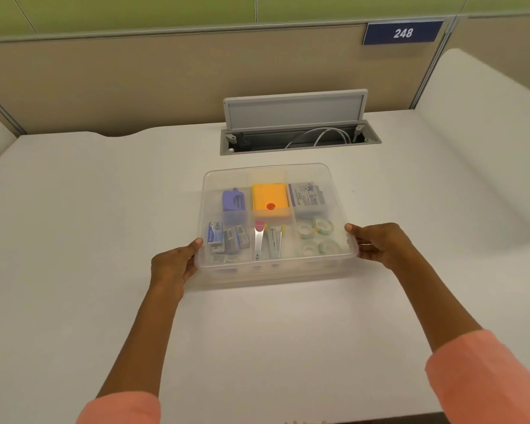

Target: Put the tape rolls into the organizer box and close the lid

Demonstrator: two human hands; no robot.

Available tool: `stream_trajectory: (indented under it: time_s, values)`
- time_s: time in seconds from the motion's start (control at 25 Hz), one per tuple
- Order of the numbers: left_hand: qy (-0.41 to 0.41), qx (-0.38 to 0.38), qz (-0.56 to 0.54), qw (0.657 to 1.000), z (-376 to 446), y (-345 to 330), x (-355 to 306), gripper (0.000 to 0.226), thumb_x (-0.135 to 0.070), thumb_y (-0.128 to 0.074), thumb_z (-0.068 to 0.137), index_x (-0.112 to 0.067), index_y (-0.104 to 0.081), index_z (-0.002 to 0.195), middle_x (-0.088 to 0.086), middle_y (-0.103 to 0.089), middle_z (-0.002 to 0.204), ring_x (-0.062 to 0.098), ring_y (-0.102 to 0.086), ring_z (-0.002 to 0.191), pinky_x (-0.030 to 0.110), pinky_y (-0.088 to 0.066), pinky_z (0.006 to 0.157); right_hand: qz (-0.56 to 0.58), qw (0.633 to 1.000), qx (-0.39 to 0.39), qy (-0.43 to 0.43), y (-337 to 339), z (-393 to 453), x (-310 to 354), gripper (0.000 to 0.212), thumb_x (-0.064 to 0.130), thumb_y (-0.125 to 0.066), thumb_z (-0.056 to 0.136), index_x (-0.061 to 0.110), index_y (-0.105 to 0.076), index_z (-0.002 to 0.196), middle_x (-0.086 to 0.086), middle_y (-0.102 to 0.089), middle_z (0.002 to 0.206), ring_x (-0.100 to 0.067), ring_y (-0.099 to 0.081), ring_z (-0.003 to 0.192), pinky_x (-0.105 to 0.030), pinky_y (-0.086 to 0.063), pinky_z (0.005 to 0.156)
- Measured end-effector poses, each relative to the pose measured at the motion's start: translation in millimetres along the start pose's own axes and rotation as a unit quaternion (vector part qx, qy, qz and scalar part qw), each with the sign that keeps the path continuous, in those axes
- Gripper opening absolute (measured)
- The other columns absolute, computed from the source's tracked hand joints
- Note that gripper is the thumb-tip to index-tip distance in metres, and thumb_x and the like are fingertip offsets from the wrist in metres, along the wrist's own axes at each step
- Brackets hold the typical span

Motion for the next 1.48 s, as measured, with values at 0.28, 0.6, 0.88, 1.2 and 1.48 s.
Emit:
stream_trajectory:
  time_s: [0.28, 0.6, 0.88, 1.2, 1.48]
  values:
    - [0.104, 0.122, -0.047, 0.986, -19.4, 13.4, 9.7, 0.024, -0.021, -0.075, 0.072, -0.014, -0.060, 0.090, 0.017, -0.060, 0.105, 0.029, -0.058, 0.104, 0.047, -0.049, 0.092, 0.069, 0.992, 0.095, -0.048, 9.4, -19.0, -24.0, 0.033, 0.022, -0.075, 0.074, 0.004, -0.060, 0.097, -0.023, -0.058, 0.103, -0.038, -0.062, 0.088, -0.055, -0.051, 0.088]
    - [0.151, 0.171, -0.181, 0.957, -23.7, 11.3, 14.4, 0.056, -0.003, -0.069, 0.070, -0.006, -0.046, 0.121, 0.028, -0.056, 0.116, 0.042, -0.057, 0.109, 0.053, -0.046, 0.094, 0.214, 0.965, 0.141, -0.062, 5.4, -16.9, -26.5, 0.058, -0.006, -0.073, 0.061, 0.002, -0.050, 0.114, -0.027, -0.054, 0.117, -0.050, -0.056, 0.106, -0.061, -0.055, 0.069]
    - [0.120, 0.124, -0.146, 0.974, -24.4, 11.1, 25.6, 0.043, -0.009, -0.071, 0.074, 0.002, -0.053, 0.112, 0.029, -0.060, 0.105, 0.036, -0.063, 0.097, 0.048, -0.048, 0.094, 0.155, 0.981, 0.105, -0.045, 6.3, -13.0, -32.7, 0.025, 0.008, -0.072, 0.075, -0.002, -0.060, 0.094, -0.024, -0.065, 0.102, -0.034, -0.064, 0.093, -0.042, -0.055, 0.083]
    - [-0.004, 0.039, 0.012, 0.999, -26.8, 8.8, 20.2, 0.049, -0.010, -0.077, 0.070, 0.004, -0.059, 0.114, 0.019, -0.065, 0.109, 0.028, -0.064, 0.092, 0.037, -0.051, 0.084, 0.121, 0.989, 0.068, 0.046, 13.5, -6.9, -39.6, 0.036, 0.012, -0.085, 0.045, -0.003, -0.069, 0.074, -0.012, -0.071, 0.081, -0.023, -0.072, 0.075, -0.034, -0.061, 0.072]
    - [-0.104, 0.028, 0.148, 0.983, -29.3, 0.8, 9.4, 0.044, -0.013, -0.074, 0.075, -0.011, -0.058, 0.116, 0.015, -0.065, 0.113, 0.027, -0.060, 0.097, 0.038, -0.049, 0.088, 0.073, 0.992, 0.084, 0.060, 14.7, -4.7, -36.9, 0.047, 0.016, -0.085, 0.044, -0.002, -0.068, 0.084, -0.013, -0.070, 0.085, -0.027, -0.071, 0.077, -0.032, -0.061, 0.072]
Point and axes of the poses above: each hand's wrist, its own z-axis towards the middle knuckle, its own y-axis out of the back of the hand, x = y × z, the point moved 1 cm from there along z, towards the middle knuckle
